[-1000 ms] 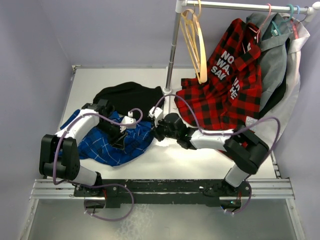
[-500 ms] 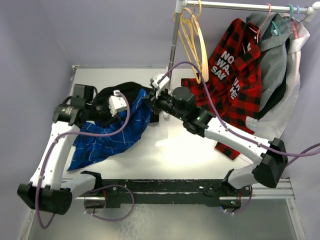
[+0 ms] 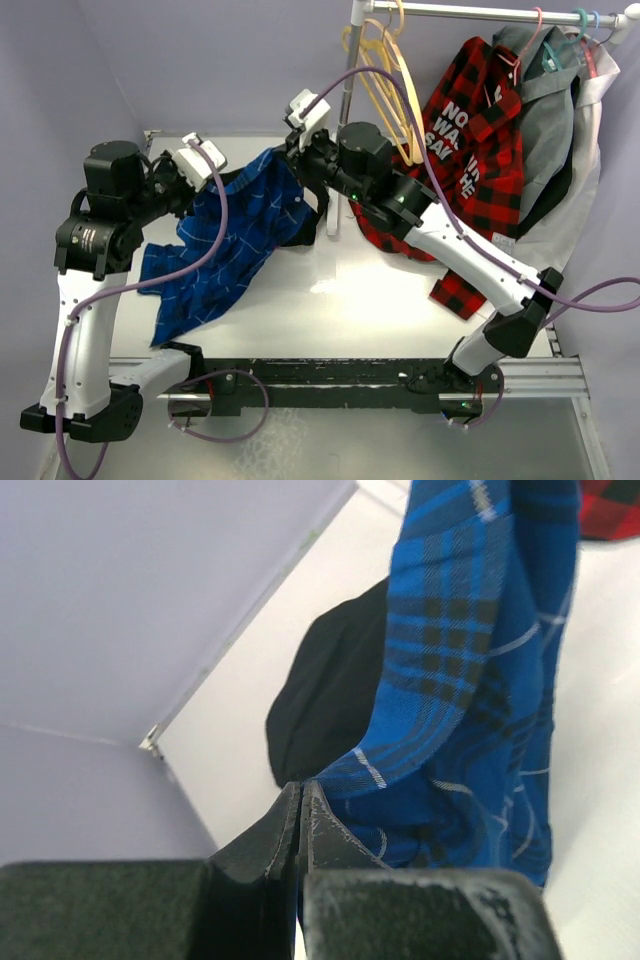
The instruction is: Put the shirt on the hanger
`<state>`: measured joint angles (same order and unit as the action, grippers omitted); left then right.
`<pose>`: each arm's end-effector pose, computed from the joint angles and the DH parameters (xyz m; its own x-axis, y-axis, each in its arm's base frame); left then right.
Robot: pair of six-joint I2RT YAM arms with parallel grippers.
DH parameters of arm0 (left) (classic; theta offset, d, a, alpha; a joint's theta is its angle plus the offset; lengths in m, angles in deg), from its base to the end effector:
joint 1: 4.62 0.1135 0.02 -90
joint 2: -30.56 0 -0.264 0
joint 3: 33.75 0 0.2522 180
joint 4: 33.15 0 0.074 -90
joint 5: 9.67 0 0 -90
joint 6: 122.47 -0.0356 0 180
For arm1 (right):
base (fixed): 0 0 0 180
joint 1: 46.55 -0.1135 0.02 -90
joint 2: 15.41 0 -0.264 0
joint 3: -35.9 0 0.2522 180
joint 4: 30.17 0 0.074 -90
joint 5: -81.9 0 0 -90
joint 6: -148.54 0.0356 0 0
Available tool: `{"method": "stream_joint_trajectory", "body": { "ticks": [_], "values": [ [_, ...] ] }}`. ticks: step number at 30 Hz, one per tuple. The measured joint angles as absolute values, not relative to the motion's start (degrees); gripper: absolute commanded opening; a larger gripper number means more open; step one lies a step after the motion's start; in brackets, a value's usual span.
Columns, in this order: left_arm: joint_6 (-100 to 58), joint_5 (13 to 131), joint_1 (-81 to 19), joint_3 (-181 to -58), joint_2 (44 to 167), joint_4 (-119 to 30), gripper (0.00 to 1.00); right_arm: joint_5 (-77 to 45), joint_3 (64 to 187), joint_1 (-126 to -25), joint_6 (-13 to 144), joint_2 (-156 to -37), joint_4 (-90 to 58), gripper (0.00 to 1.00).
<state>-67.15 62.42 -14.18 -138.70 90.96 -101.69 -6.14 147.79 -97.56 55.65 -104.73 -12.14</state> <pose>0.1637 -0.0387 0.4761 -0.0821 0.5629 -0.8224 0.5859 0.6948 0.4170 0.2268 0.2783 0.4830 0.0878 0.0284 -0.9957 -0.7519 0.6576 -0.0476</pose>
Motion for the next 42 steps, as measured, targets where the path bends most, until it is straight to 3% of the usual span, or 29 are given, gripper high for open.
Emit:
{"method": "stream_joint_trajectory", "body": {
  "ticks": [9,18,25,31,38,42],
  "values": [
    [-67.59,71.10,-14.18,-141.92,92.07,-100.54,0.00,-4.98,160.25,-97.56,55.80,-107.83,-1.95,0.00],
    [-68.09,62.62,-14.20,-143.78,92.05,-105.12,0.00,-4.15,144.86,-97.73,63.65,-94.06,1.94,0.00],
    [-71.13,57.09,-14.44,-137.76,88.93,-107.53,0.00,-6.21,141.41,-99.59,72.30,-89.12,2.05,0.00],
    [-74.86,61.13,-12.08,-122.53,86.72,-102.63,0.00,-6.41,135.11,-99.92,78.86,-96.66,-9.54,0.00],
    [-80.17,56.17,7.92,-116.41,99.57,-97.56,0.00,-7.50,136.29,-97.86,85.70,-118.63,-17.52,0.00],
    [-82.47,54.55,11.81,-114.71,104.18,-95.62,0.00,-9.25,138.35,-96.84,88.48,-128.12,-20.51,0.05]
  ]
}}
